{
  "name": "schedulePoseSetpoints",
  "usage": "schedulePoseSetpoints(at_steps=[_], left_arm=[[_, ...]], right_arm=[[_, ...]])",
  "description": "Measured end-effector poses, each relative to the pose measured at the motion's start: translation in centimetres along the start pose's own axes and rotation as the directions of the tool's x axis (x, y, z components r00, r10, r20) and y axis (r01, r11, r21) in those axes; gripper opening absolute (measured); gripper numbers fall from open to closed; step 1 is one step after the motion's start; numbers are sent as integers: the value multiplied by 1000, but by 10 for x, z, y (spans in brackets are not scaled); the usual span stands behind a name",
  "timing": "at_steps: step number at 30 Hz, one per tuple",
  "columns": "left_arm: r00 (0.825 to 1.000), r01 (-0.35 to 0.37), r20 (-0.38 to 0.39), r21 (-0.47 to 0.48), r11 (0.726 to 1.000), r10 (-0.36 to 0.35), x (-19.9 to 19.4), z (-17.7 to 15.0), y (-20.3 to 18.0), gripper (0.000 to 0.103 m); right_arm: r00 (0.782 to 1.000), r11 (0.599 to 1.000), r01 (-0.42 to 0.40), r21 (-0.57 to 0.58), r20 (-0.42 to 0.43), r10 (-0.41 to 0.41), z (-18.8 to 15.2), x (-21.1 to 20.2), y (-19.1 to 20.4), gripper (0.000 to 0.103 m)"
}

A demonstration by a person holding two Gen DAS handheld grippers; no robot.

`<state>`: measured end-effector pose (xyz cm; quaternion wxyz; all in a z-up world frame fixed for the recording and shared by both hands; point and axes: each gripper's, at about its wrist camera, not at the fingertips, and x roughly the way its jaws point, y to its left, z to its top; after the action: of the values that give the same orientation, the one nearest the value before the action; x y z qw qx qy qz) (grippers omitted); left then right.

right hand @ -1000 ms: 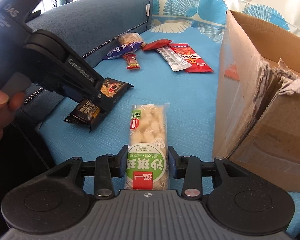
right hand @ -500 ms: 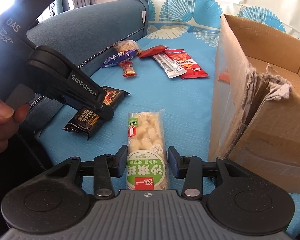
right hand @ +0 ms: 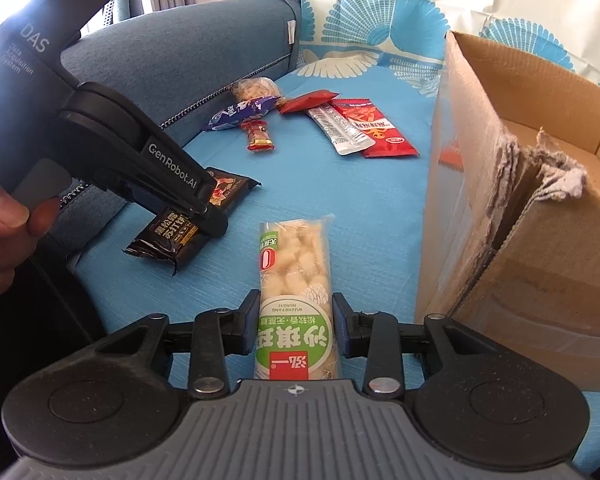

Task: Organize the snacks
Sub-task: 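Lift both held packets and carry them over the cardboard box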

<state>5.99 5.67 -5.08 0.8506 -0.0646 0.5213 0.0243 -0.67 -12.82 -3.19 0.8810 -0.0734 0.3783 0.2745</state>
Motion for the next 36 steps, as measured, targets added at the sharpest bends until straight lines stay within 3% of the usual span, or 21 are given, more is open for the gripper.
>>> schedulePoseSetpoints(at_steps=[7, 13, 22, 27, 36], left_arm=[[1000, 9, 22, -2, 1000, -9, -4, -2, 1, 42], [996, 38, 87, -18, 999, -36, -17, -7, 5, 42], [976, 117, 194, -70, 991, -101, -36, -9, 18, 42], [968, 136, 224, -74, 988, -116, -41, -10, 21, 42], [959, 140, 259, -67, 988, -119, -48, -12, 22, 42]], right_arm=[[1000, 1000, 10, -15, 30, -10, -1, -11, 0, 38], [998, 999, 10, -45, 69, -7, 1, -28, 4, 38], [975, 996, 16, -88, 223, 4, 17, -88, 5, 38], [943, 996, 28, -87, 331, 2, 26, -135, -14, 38], [855, 987, 158, 20, 497, -147, 46, -176, -81, 38]])
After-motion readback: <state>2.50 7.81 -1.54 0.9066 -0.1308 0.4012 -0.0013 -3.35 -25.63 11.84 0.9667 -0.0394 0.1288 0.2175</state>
